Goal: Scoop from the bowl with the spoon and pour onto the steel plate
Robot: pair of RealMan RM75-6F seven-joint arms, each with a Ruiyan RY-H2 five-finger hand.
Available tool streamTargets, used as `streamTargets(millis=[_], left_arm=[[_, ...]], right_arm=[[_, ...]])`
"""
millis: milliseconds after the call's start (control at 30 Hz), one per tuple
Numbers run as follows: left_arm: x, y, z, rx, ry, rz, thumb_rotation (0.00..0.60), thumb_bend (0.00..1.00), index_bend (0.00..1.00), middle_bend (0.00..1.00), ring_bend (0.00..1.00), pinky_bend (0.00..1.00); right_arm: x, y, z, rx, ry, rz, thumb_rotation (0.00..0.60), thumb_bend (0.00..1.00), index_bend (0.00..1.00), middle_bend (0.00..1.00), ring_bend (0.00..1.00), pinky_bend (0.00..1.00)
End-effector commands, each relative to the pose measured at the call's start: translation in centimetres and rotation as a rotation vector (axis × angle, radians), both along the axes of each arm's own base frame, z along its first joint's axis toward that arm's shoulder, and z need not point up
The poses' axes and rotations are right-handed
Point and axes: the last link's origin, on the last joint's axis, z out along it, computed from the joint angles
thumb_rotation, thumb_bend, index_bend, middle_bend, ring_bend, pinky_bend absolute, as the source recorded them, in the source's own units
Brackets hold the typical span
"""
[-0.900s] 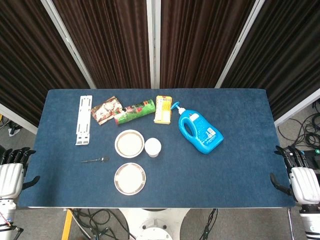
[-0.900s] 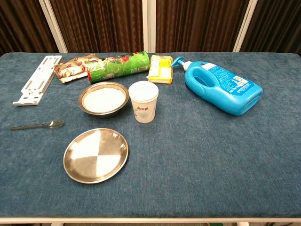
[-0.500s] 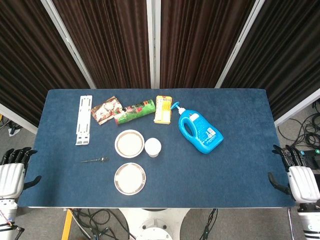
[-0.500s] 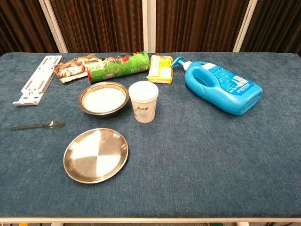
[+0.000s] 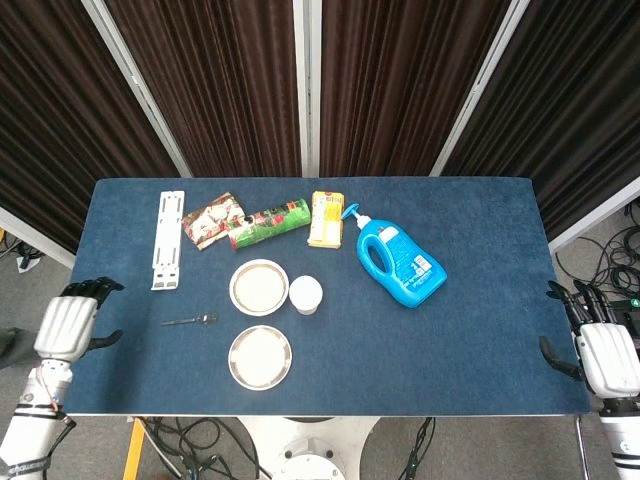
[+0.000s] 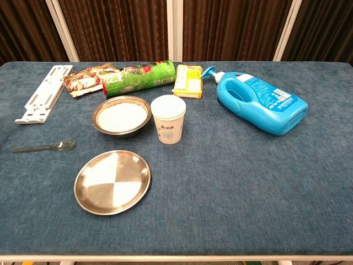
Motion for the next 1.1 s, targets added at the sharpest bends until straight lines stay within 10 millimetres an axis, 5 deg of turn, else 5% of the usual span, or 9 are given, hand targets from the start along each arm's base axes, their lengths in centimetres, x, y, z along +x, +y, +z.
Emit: streamTargets(millis=[33, 167, 300, 767, 1100], left_arm=[[0.6, 3.5, -2.8, -0.093, -0.053, 0.032, 0.6, 0.11, 0.46, 0.56, 0.52, 0.66], [0.5, 5.4, -5.5, -0.169, -0.09, 0.091, 0.6, 0.19, 0.51, 0.68, 0.67, 0.86], [0.3, 6.3, -7.6, -0.219, -0.124, 0.146, 0.6, 0.24, 0.54, 0.78, 0.78, 0.95], [-0.2, 5.7, -11.8, -0.263, -0.154, 0.245, 0.6, 0.3, 0.57, 0.88, 0.86, 1.0], [-0.7, 5.3, -12.4, -0.258, -0.164, 0.292, 0.6, 0.36, 0.57, 0.89, 0.87, 1.0]], right_arm=[[-0.1, -0.2, -0.1, 0.005, -0.001, -0.004, 0.6, 0.31, 0.09, 0.21, 0.0, 0.0], [-0.3, -0.4, -0.2, 0.009, -0.001, -0.01, 0.6, 0.31, 0.09, 0.21, 0.0, 0.0], [-0.5, -0.4, -0.3, 0.013, -0.002, -0.019, 0.6, 0.31, 0.09, 0.21, 0.0, 0.0], [-0.8, -0.6, -0.5, 0.018, -0.009, -0.037, 0.6, 0.31, 0.09, 0.21, 0.0, 0.0], [-1.0, -0.5, -0.6, 0.02, -0.012, -0.043, 0.6, 0.31, 0.09, 0.22, 0.0, 0.0]])
